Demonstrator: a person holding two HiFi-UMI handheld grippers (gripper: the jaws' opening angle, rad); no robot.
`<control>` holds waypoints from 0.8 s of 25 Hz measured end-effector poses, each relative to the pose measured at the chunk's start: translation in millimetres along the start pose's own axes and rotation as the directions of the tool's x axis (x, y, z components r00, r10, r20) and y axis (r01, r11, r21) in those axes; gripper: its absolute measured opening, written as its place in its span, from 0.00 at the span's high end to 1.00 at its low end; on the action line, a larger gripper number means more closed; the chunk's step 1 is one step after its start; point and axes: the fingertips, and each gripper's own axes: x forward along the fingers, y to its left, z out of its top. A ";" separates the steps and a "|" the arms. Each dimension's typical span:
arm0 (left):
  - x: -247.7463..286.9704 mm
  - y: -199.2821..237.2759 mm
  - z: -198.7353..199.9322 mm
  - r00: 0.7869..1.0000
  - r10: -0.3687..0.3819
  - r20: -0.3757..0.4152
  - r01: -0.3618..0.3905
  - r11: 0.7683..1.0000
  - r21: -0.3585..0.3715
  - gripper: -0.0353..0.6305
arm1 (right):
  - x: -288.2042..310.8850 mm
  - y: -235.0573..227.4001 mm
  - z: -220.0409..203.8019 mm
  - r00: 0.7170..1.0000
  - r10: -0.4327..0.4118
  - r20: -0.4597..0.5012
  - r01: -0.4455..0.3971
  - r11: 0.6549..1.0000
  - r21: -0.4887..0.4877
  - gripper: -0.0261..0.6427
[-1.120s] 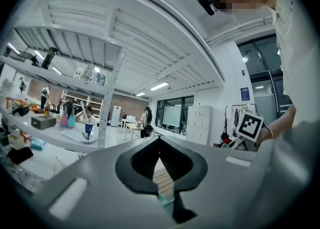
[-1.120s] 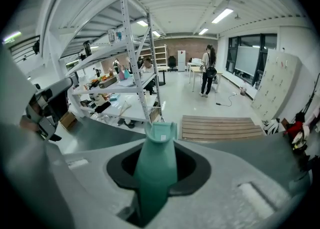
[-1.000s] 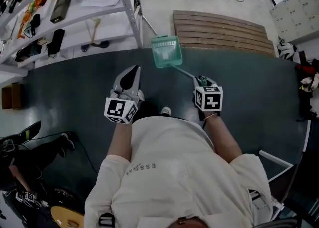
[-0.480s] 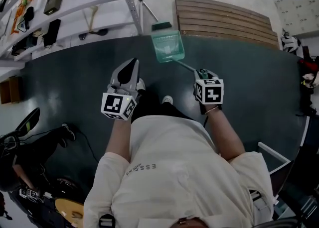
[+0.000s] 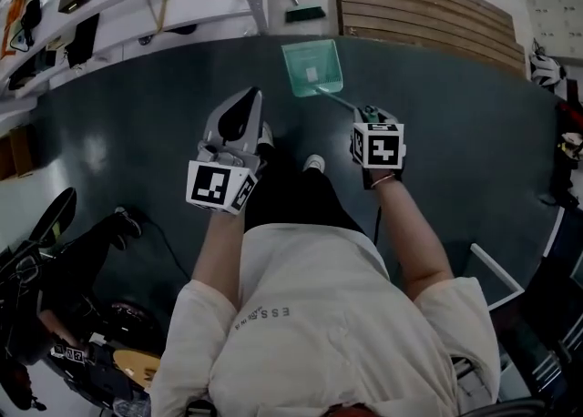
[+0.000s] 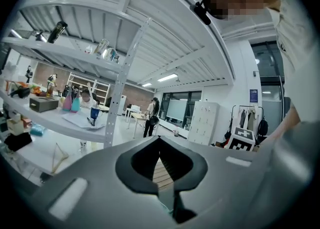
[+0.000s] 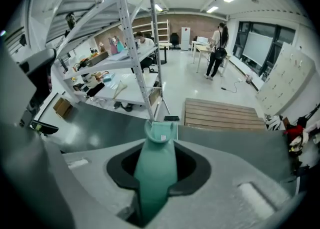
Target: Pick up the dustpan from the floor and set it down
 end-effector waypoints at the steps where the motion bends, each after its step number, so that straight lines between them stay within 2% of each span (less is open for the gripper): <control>1: 6.3 7.5 -2.9 1.000 0.000 -0.003 0.000 1.000 -0.001 0.93 | 12.8 1.8 2.2 1.000 -0.005 -0.016 0.005 1.000 0.007 0.85; 5: 28.0 34.4 -10.6 1.000 0.009 0.011 -0.009 1.000 0.005 0.93 | 62.4 6.3 9.6 0.997 -0.021 -0.069 0.023 0.999 0.030 0.85; 13: 59.5 73.9 -57.2 1.000 0.007 -0.027 -0.009 0.998 -0.064 0.93 | 148.6 10.4 3.9 0.986 -0.050 -0.157 0.063 0.995 0.076 0.85; 20: 68.6 93.2 -90.7 0.996 0.013 -0.085 -0.021 0.995 -0.100 0.93 | 186.7 26.6 2.8 0.984 -0.053 -0.170 0.058 0.998 0.025 0.85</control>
